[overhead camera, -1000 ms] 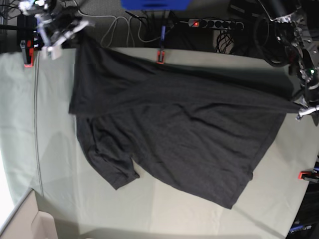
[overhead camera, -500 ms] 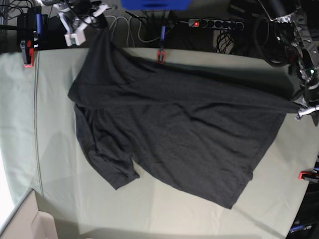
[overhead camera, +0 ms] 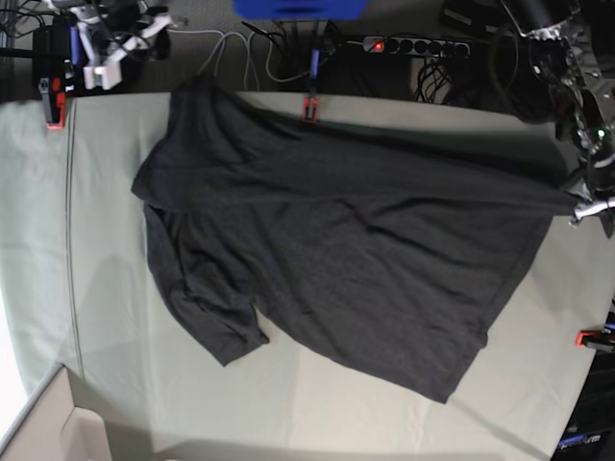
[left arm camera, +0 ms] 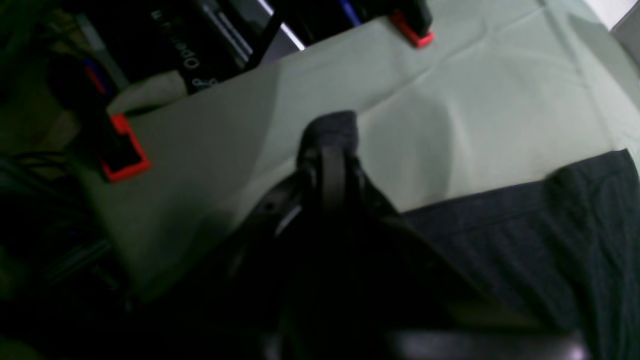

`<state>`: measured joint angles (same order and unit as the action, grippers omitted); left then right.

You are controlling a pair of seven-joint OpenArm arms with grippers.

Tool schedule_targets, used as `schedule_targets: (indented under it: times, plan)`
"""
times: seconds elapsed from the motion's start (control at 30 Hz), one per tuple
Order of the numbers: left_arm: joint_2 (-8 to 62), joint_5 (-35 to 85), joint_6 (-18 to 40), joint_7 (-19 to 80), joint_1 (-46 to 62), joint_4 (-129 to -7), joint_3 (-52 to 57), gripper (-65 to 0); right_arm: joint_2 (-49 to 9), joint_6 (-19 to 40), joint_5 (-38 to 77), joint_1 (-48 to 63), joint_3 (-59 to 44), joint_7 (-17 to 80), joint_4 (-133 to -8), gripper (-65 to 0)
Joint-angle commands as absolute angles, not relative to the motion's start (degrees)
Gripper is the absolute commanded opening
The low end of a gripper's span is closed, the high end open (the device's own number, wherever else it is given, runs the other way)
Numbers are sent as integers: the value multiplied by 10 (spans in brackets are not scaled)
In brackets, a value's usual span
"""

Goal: Layout the t-shirt on the table in an organized manner, then fold the t-shirt properly
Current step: 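Lower the right gripper and regrasp the shirt edge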

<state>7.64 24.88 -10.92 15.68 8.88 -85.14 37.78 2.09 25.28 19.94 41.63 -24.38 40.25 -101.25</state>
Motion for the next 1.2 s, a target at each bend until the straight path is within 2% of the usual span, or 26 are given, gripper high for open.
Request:
schedule_targets:
  times: [0.0, 0.27, 0.6, 0.93, 1.17]
  plan:
    - [86, 246, -108, 141, 83, -863, 378, -649, 21, 259, 208, 412, -252, 394, -1024, -447]
    - [86, 246, -108, 142, 83, -863, 378, -649, 23, 259, 205, 371, -222, 400, -1054, -446]
    - [86, 246, -108, 142, 83, -862, 378, -649, 19, 259, 203, 291, -204, 400, -986, -445]
    - [86, 246, -108, 143, 83, -862, 378, -649, -38, 256, 203, 217, -205, 400, -934, -446]
    - [86, 246, -108, 143, 83, -860, 378, -649, -44, 256, 204, 201, -205, 400, -932, -450]
